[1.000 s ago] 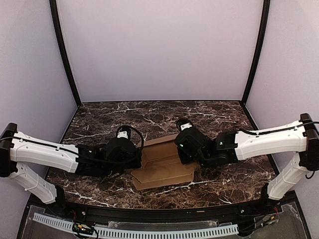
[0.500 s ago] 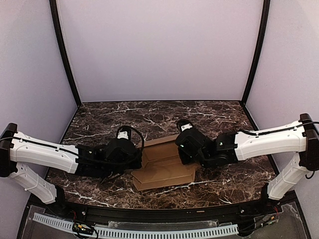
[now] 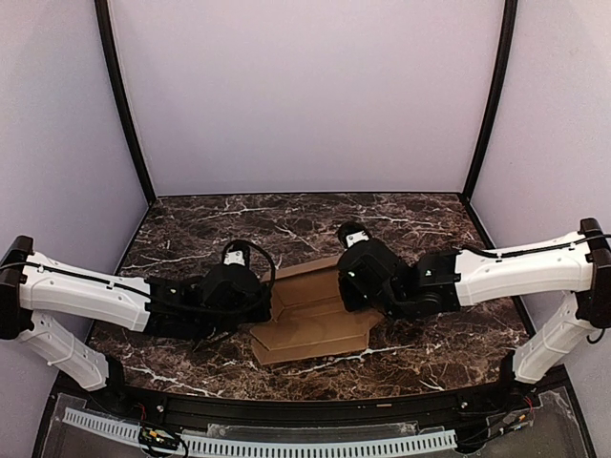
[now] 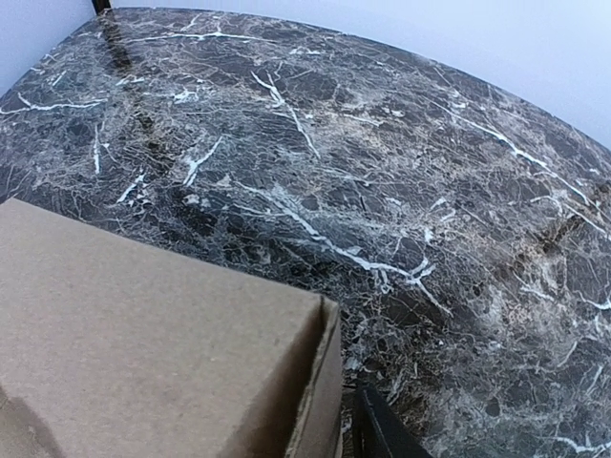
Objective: Fold the paper box
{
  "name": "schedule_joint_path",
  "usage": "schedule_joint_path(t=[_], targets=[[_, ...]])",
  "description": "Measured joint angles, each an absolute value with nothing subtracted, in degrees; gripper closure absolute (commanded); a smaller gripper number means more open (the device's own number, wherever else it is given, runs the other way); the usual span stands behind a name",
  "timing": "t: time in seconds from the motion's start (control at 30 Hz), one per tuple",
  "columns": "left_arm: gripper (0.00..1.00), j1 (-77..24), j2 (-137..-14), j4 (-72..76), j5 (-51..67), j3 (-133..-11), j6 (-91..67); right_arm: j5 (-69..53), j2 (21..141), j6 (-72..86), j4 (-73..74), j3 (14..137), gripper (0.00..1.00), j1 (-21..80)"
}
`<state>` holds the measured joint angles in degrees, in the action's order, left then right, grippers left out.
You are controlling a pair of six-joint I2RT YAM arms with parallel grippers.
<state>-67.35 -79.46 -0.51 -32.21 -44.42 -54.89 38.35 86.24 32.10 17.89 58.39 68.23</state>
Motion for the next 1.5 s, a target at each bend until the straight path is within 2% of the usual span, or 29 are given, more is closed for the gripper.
schedule_joint_path(t=[0.33, 0.53, 0.63, 1.27, 1.5], targets=[[0.99, -67.37, -79.96, -0.45, -32.08, -44.42, -55.05, 38.35, 84.82, 31.97, 17.37, 59.24, 0.61, 68.27], [0.99, -67.37, -79.96, 0.05, -32.12, -44.42, -55.16, 37.95, 84.64, 32.34, 17.28, 59.24, 0.77, 68.31], [0.99, -67.37, -79.96, 0.05, -32.25, -44.42, -55.16, 37.95, 84.64, 32.23, 17.91, 59.24, 0.79, 68.38], [0.99, -67.68, -81.19, -2.15, -33.30, -45.08, -57.71, 39.27, 85.08, 36.80, 21.58, 59.24, 0.75, 71.75], [0.99, -67.79, -82.17, -4.73, -33.69, -46.24, -59.68, 39.79, 85.73, 39.48, 22.61, 59.24, 0.70, 73.43]])
